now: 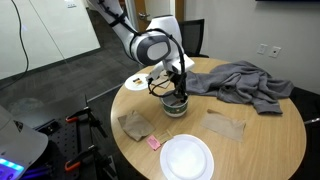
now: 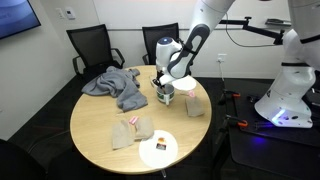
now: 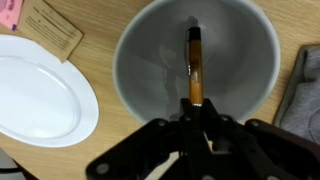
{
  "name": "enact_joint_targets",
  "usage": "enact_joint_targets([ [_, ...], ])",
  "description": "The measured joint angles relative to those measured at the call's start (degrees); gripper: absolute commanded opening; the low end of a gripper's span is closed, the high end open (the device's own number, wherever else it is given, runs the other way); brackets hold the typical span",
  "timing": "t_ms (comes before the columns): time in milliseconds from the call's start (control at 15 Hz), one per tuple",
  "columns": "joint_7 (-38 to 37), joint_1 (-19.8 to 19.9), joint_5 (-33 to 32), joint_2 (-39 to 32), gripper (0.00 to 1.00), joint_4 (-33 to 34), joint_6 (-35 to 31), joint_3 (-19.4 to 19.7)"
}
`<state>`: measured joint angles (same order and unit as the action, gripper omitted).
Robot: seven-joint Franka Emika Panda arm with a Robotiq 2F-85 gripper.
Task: Remove the marker from the mug cup and place it on the table
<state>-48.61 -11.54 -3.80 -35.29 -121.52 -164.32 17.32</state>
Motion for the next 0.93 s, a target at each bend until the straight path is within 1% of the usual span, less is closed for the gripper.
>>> enact_joint_targets([
  [267,-1.49,-7.95,-3.02,4.05,0.04,-3.47,-1.83,8.40],
  [400,-1.53,-10.86,-4.94,7.36,0.04,-5.52,-2.19,11.53],
  [467,-1.53,-11.73,-5.97,9.24,0.04,-6.49,-2.19,12.43],
  [800,-1.30,-12.09,-13.13,19.47,0.04,-11.33,-2.17,12.48],
  [933,0.65,-12.29,-14.00,23.29,0.04,-13.31,-2.16,11.97],
])
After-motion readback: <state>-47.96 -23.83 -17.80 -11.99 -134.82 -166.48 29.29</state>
